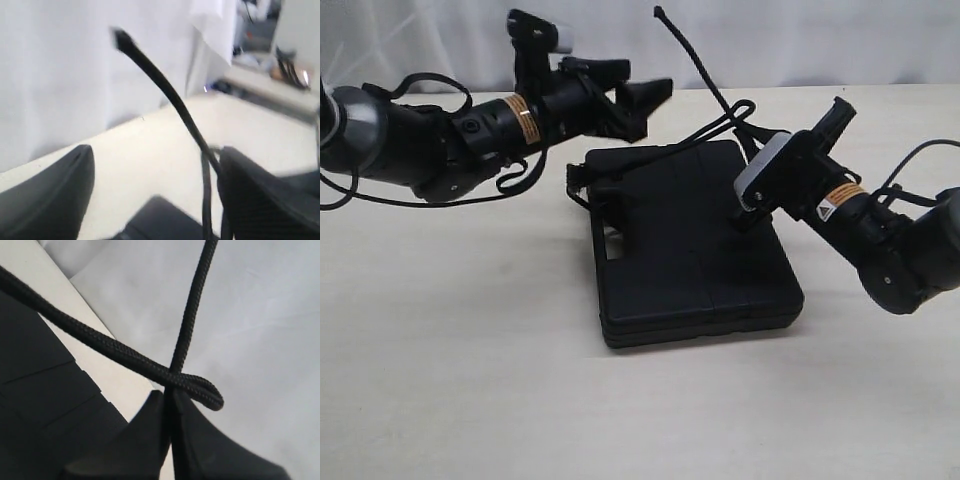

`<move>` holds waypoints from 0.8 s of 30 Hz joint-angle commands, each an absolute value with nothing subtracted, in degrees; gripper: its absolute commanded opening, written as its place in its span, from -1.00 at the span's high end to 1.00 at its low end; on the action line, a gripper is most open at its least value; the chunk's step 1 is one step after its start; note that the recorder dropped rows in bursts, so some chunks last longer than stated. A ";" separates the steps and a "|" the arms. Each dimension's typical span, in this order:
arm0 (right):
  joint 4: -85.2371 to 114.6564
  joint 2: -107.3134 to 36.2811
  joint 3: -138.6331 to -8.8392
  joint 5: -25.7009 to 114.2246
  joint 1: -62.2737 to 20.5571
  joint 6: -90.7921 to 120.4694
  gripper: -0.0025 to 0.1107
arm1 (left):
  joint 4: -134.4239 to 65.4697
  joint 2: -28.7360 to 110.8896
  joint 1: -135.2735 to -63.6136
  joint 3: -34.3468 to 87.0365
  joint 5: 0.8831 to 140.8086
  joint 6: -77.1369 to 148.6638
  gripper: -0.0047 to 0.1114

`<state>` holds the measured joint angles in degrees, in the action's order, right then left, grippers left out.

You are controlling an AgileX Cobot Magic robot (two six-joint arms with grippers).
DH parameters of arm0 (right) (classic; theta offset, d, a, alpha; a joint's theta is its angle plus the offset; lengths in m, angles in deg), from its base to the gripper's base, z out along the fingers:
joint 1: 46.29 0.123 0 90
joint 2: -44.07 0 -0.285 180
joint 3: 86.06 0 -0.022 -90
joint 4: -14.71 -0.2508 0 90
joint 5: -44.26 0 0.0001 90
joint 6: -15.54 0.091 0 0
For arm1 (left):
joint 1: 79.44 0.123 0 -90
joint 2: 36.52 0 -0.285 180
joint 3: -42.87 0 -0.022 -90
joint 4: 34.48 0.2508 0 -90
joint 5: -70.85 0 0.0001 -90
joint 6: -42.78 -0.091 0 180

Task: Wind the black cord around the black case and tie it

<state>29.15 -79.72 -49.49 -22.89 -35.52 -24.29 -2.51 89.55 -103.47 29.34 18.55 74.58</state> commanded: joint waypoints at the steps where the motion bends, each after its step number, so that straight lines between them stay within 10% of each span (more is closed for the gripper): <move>1: 31.53 -79.80 -49.37 -24.05 -35.45 -23.75 0.88 | -7.08 89.06 -103.62 30.38 7.57 77.02 -0.19; 24: 34.74 -79.80 -49.37 -25.70 -35.45 -22.56 0.88 | -9.65 96.49 -109.73 40.70 21.37 75.56 -0.06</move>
